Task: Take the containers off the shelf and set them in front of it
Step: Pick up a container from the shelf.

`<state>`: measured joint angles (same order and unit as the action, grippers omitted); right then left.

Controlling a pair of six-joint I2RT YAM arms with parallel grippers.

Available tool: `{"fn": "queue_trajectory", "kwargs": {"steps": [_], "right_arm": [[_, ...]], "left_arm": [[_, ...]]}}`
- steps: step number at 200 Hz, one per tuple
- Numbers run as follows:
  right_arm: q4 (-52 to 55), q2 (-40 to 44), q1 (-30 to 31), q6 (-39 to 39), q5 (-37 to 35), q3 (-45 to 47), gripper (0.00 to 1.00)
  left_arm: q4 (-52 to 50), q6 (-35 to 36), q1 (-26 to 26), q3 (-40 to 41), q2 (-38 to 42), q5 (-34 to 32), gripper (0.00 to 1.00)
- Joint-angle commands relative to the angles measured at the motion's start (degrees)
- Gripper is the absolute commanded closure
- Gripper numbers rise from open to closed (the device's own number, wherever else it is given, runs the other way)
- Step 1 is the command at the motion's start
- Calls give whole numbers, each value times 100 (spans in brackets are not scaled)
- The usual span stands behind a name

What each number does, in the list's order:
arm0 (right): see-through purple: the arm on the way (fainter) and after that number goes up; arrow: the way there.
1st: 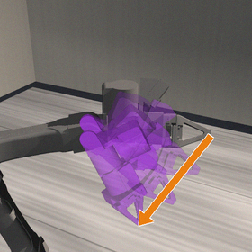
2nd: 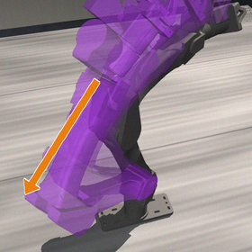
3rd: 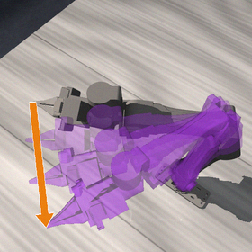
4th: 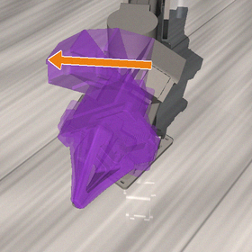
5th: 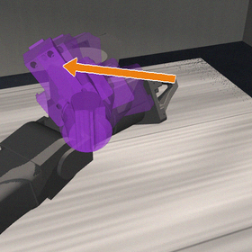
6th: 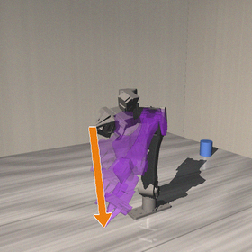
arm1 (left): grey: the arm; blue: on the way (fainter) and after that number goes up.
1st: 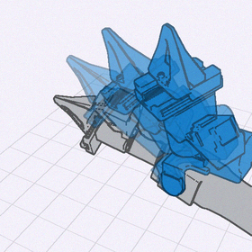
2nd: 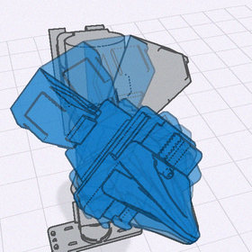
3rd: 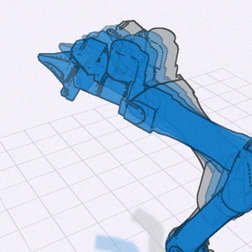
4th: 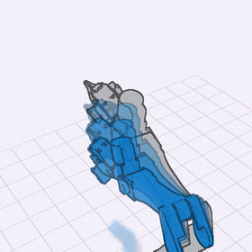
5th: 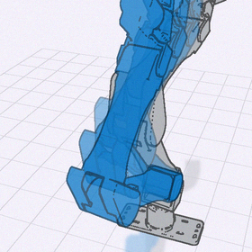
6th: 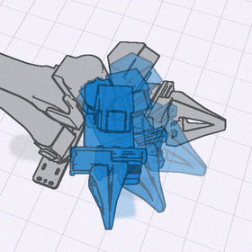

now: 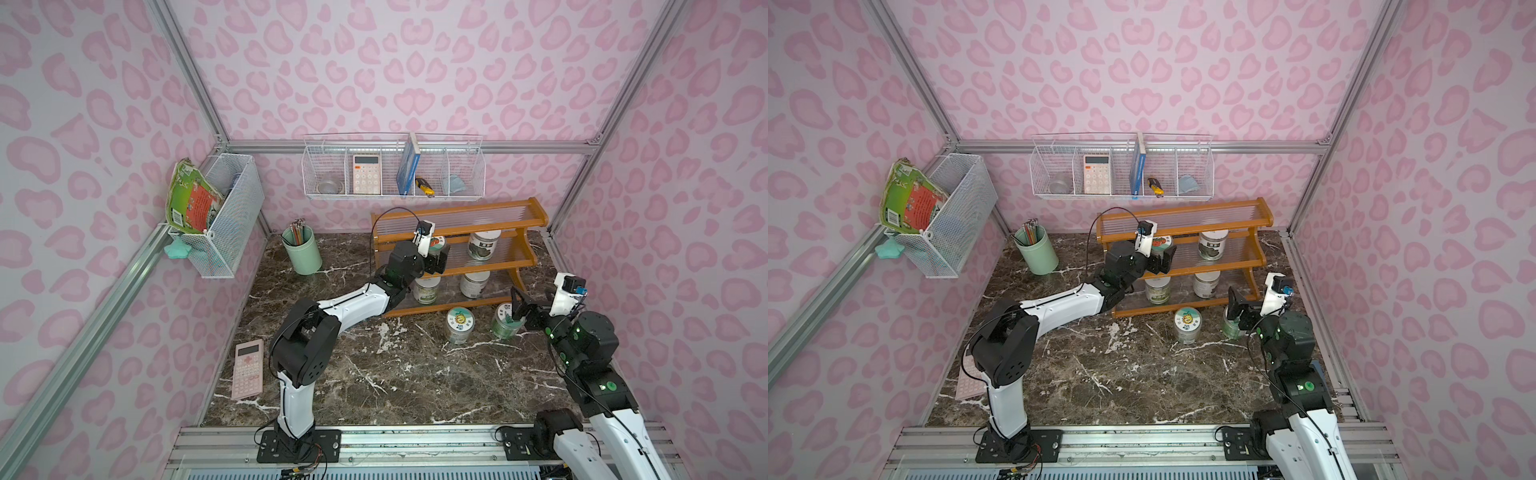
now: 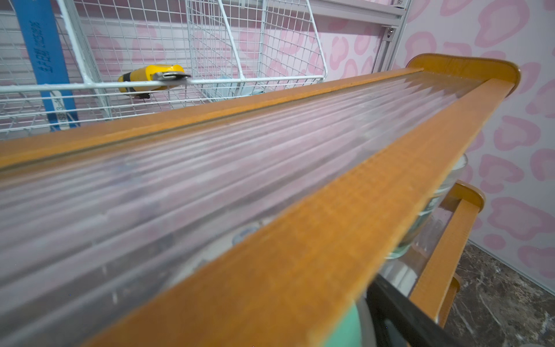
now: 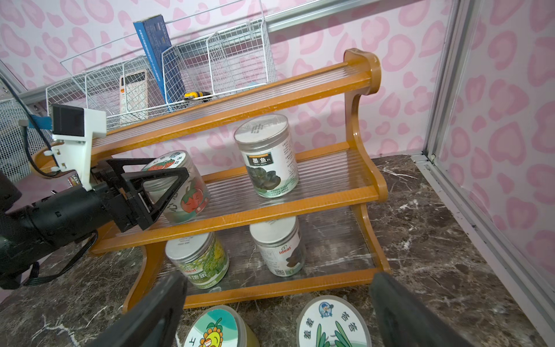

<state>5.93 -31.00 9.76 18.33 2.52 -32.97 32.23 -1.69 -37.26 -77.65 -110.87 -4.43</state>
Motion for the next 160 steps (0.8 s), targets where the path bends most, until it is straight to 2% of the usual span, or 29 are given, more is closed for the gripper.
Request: {"fn": "queue_trajectory", "kwargs": {"steps": [1, 31, 59, 79, 119, 160], "right_arm": [[-163, 10, 0, 24, -41, 19, 1], [-172, 7, -7, 31, -50, 52, 1], [-180, 15, -3, 39, -37, 71, 1], [-180, 24, 0, 48, -28, 78, 1], [-136, 51, -10, 35, -57, 62, 1], [-144, 59, -9, 48, -46, 71, 1]], "left_arm": [[64, 44, 3, -67, -54, -108, 1], [30, 99, -4, -91, -91, -180, 3], [17, 132, 4, -110, -101, -190, 11], [-33, 135, -2, -158, -136, -165, 12], [-118, 169, -6, -199, -139, -105, 24], [-104, 270, -50, -56, 127, -146, 27]]}}
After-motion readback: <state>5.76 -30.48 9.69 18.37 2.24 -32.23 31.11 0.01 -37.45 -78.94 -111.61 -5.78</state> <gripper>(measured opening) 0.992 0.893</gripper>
